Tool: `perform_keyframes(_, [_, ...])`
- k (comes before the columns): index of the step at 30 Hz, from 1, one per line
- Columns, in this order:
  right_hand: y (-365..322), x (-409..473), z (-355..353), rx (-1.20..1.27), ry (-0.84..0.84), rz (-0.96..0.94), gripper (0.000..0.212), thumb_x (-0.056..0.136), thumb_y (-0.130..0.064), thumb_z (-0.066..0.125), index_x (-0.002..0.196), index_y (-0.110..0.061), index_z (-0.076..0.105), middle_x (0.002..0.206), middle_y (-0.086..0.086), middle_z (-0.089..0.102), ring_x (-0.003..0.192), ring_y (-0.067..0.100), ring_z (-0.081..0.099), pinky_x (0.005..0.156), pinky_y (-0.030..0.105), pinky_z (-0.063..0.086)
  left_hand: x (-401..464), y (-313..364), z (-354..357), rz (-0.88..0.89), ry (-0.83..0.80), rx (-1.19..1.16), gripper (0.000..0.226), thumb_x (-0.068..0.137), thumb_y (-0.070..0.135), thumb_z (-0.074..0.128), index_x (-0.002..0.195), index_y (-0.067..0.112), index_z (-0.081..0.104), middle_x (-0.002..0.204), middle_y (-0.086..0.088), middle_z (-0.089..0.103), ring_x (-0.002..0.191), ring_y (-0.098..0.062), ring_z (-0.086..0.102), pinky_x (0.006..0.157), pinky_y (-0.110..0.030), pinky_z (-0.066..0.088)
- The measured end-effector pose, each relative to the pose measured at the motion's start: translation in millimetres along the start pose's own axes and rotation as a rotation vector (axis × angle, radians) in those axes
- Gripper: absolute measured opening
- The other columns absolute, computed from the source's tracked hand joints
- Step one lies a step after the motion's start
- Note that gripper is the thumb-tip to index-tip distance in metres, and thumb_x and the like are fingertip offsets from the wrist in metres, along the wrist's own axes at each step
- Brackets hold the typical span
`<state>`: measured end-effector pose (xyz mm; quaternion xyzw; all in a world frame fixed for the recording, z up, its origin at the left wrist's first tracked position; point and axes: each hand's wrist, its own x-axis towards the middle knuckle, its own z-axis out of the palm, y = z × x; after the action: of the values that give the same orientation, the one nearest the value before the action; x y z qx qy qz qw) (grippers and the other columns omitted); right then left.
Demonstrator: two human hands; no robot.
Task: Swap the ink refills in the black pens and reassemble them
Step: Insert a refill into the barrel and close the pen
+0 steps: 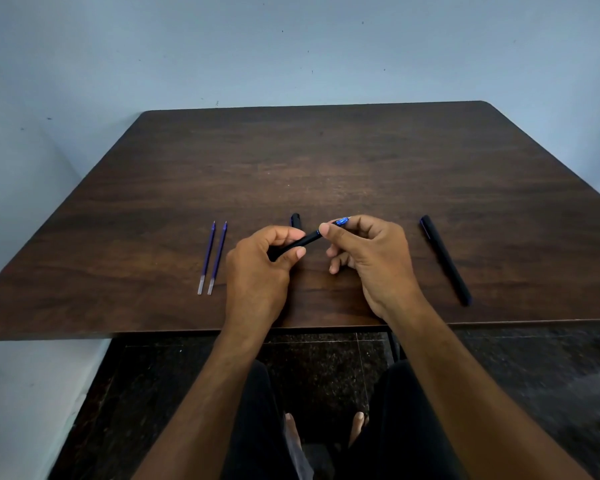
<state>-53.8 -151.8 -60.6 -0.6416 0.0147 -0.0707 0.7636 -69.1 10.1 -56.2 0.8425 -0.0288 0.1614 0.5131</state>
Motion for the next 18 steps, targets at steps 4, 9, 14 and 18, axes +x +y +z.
perform_keyframes(4, [0.8, 0.6, -0.6, -0.015, -0.002, 0.006, 0.018, 0.085, -0.02, 0.083, 0.087, -0.004, 0.075, 0.063, 0.009, 0.067, 0.047, 0.023, 0.056, 0.051, 0.033, 0.05, 0.7, -1.6, 1.2, -0.005, -0.004, 0.016, 0.024, 0.086, 0.016, 0.077, 0.103, 0.033, 0.073, 0.093, 0.024, 0.07, 0.096, 0.016, 0.062, 0.082, 0.001, 0.042])
perform_keyframes(9, [3.1, 2.4, -3.2, 0.066, -0.009, 0.008, 0.01, 0.085, -0.015, 0.082, 0.09, -0.007, 0.08, 0.074, 0.011, 0.071, 0.06, 0.03, 0.059, 0.055, 0.037, 0.05, 1.3, -0.9, 1.4, -0.009, 0.004, 0.002, 0.025, 0.085, 0.016, 0.078, 0.102, 0.034, 0.073, 0.092, 0.023, 0.071, 0.095, 0.016, 0.062, 0.081, 0.001, 0.042])
perform_keyframes(14, [5.9, 3.4, -4.3, 0.042, -0.002, 0.01, 0.013, 0.081, -0.021, 0.085, 0.084, -0.008, 0.082, 0.069, 0.009, 0.071, 0.059, 0.03, 0.06, 0.057, 0.037, 0.05, 1.0, -1.2, -0.1, -0.019, 0.019, -0.006, 0.026, 0.082, 0.015, 0.081, 0.097, 0.036, 0.074, 0.088, 0.024, 0.071, 0.091, 0.015, 0.063, 0.081, 0.0, 0.042])
perform_keyframes(18, [4.8, 2.5, -4.5, 0.017, 0.015, 0.012, 0.016, 0.08, -0.022, 0.087, 0.079, -0.007, 0.081, 0.068, 0.012, 0.072, 0.059, 0.032, 0.06, 0.056, 0.037, 0.051, 2.5, -0.6, -1.4, -0.027, 0.014, -0.024, 0.031, 0.079, 0.014, 0.083, 0.089, 0.041, 0.071, 0.085, 0.024, 0.071, 0.089, 0.013, 0.065, 0.079, -0.001, 0.043])
